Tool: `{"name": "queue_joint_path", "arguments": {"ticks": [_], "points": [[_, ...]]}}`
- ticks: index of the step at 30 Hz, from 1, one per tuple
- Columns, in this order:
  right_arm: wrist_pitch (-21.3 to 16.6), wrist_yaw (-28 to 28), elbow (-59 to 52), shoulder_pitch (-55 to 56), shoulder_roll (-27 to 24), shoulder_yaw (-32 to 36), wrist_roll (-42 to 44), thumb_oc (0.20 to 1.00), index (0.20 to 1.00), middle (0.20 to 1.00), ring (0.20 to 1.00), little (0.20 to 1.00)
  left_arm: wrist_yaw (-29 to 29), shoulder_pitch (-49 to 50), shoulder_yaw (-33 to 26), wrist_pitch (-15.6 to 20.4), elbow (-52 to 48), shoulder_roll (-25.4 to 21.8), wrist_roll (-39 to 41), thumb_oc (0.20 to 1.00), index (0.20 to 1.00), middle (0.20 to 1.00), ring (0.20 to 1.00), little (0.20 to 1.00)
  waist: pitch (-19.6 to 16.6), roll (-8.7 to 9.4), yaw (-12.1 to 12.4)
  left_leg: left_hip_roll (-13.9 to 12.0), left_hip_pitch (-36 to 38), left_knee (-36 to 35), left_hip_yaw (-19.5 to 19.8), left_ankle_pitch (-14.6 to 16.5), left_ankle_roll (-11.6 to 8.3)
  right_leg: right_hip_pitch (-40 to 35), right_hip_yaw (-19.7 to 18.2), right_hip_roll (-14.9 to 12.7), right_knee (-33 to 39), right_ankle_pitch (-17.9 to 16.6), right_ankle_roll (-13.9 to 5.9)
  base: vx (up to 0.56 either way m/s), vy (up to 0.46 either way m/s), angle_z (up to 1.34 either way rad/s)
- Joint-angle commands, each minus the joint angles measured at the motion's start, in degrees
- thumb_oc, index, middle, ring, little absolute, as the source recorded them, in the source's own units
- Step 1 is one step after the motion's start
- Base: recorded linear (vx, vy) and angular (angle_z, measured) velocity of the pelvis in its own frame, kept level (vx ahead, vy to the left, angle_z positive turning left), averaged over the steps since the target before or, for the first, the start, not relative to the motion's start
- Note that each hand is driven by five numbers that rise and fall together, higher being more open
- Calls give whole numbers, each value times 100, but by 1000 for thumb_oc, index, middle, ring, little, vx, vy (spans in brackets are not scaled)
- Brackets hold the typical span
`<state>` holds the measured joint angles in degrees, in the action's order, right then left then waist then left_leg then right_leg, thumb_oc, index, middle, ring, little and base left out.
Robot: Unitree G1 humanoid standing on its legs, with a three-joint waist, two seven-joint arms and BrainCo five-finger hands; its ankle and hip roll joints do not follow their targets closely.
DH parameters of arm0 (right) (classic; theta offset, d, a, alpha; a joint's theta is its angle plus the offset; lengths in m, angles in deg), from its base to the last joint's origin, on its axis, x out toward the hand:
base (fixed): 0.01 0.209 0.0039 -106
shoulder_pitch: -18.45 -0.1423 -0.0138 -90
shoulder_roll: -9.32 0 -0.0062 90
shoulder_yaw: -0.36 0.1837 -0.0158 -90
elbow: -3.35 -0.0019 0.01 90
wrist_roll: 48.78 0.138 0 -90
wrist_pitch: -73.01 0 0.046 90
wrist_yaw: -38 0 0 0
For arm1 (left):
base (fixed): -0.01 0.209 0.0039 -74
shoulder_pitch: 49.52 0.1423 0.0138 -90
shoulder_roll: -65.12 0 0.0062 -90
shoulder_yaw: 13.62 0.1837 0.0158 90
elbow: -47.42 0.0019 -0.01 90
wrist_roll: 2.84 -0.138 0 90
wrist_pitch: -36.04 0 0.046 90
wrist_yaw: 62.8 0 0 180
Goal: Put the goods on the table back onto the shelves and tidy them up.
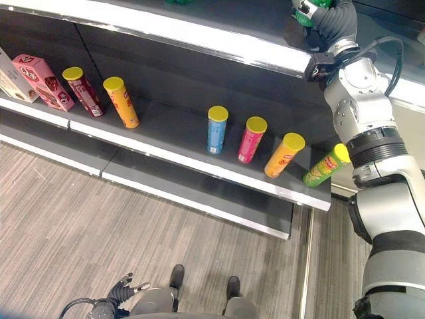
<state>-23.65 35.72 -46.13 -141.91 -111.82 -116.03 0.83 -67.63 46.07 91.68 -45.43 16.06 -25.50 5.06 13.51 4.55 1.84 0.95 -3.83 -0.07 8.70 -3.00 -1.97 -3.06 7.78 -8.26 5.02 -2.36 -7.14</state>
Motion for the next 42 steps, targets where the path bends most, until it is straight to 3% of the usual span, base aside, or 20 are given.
{"name": "queue_joint_path", "arguments": {"ticks": [1,26,30,31,35,37,39,41,42], "points": [[-64,-75,295,-428,8,-259,60,1000,1000,1000,1000,1000,-22,-74,26,31,162,-156,120,1000,1000,1000,1000,1000,-84,136,-14,-364,-75,741,-197,997,-386,129,-148,-286,-657,568,-304,0,0,0],[-96,-97,202,-500,99,-294,-143,1000,1000,1000,1000,1000,-35,-178,-33,21,203,-164,216,1000,1000,1000,1000,1000,-95,128,-93,-362,-27,712,-241,1015,-359,128,-207,-285,-645,554,-315,0,0,0],[-189,-195,-90,-448,-48,-270,-254,1000,1000,1000,1000,1000,-34,-192,-80,-3,231,-126,278,1000,1000,1000,1000,1000,-89,127,-141,-364,-22,710,-263,1016,-357,145,-239,-282,-653,546,-317,1,9,0],[-321,-476,-619,-464,-347,-292,-820,1000,1000,1000,1000,1000,-80,-218,-177,-17,233,-110,318,1000,1000,1000,1000,1000,-93,125,-217,-370,-13,699,-308,1016,-354,163,-258,-285,-649,539,-322,11,33,-2],[-636,-941,-2046,149,-695,316,-1627,1000,1000,1000,1000,1000,-151,-255,-365,-75,299,-14,301,1000,1000,1000,1000,1000,-90,86,-359,-393,8,706,-367,1059,-334,195,-319,-278,-650,537,-332,22,25,-7],[-948,-1368,-3355,1137,-1212,1430,-2804,1000,1000,1000,1000,1000,-204,-292,-629,-44,326,47,133,1000,1000,1000,1000,1000,-114,32,-520,-430,17,746,-423,1137,-314,229,-380,-261,-634,569,-340,38,-1,-13],[-1170,-1621,-3867,1774,-1264,2292,-2958,1000,1000,1000,1000,1000,-239,-312,-698,-22,422,60,48,1000,1000,1000,1000,1000,-157,45,-587,-478,28,792,-464,1198,-313,235,-417,-236,-624,593,-339,43,-6,-18],[-1240,-1659,-4112,2096,-1209,2637,-2929,1000,1000,1000,1000,1000,-262,-326,-691,-24,461,38,8,1000,1000,1000,1000,1000,-163,79,-590,-499,30,840,-476,1236,-318,232,-445,-218,-621,606,-332,19,-12,-18],[-1474,-1560,-4441,2462,-1048,3016,-2551,1000,1000,1000,1000,1000,-264,-355,-724,-46,493,24,-31,1000,1000,1000,1000,1000,-161,126,-678,-558,8,1015,-510,1324,-343,248,-549,-154,-634,635,-316,5,-16,-19]]}}
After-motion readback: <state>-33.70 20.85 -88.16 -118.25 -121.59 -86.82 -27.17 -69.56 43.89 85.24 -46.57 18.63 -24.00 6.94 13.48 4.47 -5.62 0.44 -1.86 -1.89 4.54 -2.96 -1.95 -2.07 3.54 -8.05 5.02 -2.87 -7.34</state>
